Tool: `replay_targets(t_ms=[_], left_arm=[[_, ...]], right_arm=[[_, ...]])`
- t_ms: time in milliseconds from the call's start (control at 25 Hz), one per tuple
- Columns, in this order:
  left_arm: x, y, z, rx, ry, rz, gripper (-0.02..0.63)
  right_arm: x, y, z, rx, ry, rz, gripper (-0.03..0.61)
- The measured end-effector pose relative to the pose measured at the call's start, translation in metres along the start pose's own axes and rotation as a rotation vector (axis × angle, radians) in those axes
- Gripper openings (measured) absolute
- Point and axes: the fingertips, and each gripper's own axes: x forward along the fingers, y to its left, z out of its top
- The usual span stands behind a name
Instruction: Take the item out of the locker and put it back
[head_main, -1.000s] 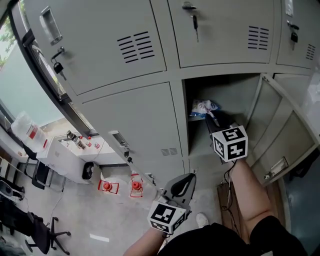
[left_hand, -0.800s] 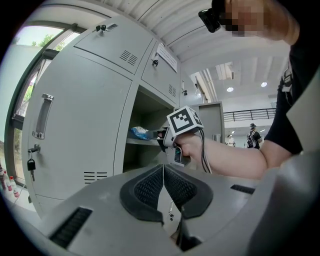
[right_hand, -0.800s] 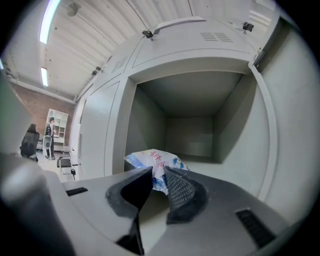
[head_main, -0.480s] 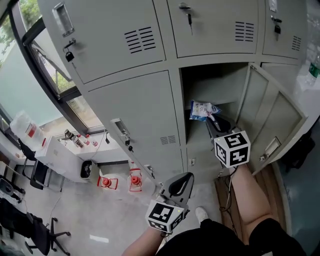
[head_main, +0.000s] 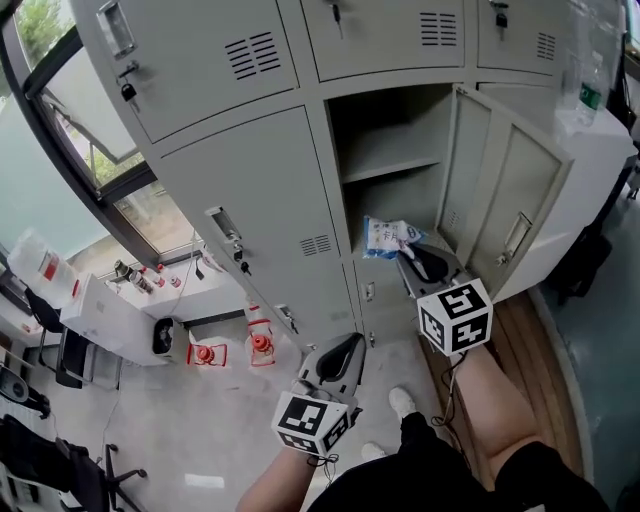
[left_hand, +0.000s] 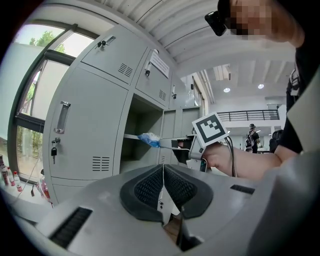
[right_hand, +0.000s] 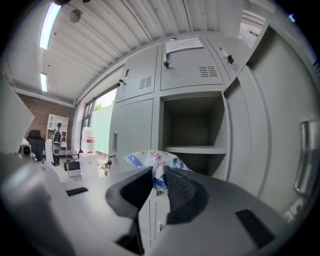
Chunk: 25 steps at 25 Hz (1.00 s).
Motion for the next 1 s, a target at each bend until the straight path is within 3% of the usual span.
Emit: replay_targets(t_ms=[560,1000], left_arm=[[-0.021,-0.054,-0.016,-0.004,0.028,-0.029,0.02],[-0.002,-0.101,-0.013,-0.035,-0.006,0.051,0.02]], right_arm=[[-0.093,0.04,-0.04,0.019,0.026,0.049,0.126],[-0.135,0.03,-0.044,-0.008,0.036,0.158,0.124]])
